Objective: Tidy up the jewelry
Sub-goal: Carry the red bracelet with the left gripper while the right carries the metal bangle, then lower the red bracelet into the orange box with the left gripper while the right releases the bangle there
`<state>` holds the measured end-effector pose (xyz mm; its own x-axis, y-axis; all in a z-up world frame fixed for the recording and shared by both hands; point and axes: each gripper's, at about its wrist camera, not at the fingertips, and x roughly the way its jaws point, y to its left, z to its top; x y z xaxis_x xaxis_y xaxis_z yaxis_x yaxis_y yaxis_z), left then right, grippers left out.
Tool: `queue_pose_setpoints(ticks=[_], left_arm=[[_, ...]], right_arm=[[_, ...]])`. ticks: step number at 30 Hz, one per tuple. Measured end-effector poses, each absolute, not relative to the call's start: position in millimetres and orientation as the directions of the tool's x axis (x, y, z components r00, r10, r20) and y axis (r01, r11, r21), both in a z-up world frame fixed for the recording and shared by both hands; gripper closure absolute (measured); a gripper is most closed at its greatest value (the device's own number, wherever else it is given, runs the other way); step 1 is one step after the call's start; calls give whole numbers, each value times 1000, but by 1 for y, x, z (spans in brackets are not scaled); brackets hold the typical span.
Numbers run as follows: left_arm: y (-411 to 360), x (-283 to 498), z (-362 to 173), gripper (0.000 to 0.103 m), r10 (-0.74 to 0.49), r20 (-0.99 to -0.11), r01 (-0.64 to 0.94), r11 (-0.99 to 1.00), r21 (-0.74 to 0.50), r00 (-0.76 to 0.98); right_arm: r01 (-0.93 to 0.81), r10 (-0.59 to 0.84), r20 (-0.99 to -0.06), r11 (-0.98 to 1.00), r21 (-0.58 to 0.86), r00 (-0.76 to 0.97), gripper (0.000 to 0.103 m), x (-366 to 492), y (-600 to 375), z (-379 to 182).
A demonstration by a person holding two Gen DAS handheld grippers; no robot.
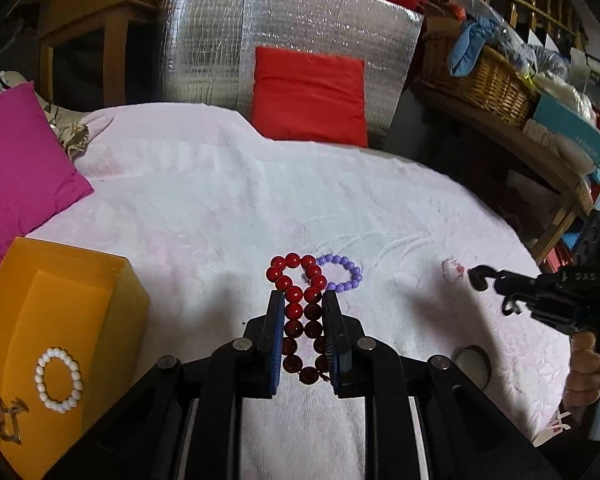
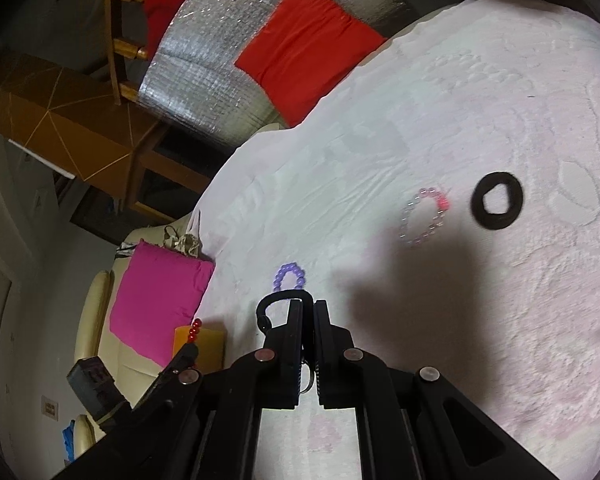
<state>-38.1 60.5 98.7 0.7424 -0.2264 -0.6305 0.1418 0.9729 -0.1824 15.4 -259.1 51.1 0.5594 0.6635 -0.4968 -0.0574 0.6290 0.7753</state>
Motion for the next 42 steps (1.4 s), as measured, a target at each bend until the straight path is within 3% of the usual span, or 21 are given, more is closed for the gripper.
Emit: queue_pose_setpoints(ticks=[19, 30, 34, 42], left_arm=[[104, -85, 136, 84, -135, -563, 43, 984, -174, 815], [176, -135, 146, 84, 96, -546, -195, 973, -126, 833], [202, -161, 144, 84, 207, -551, -277, 960, -47, 809], [244, -196, 126, 84, 294, -600, -367, 930, 0, 744]], right_arm=[[-194, 736, -490, 626, 755, 466, 97, -2, -159, 74], [-366, 806, -490, 589, 721, 331, 97, -30, -57, 88], [-417, 824, -485, 567, 711, 294, 97, -41, -29, 91], [-508, 858, -466, 505, 698, 214, 97, -60, 25, 92]])
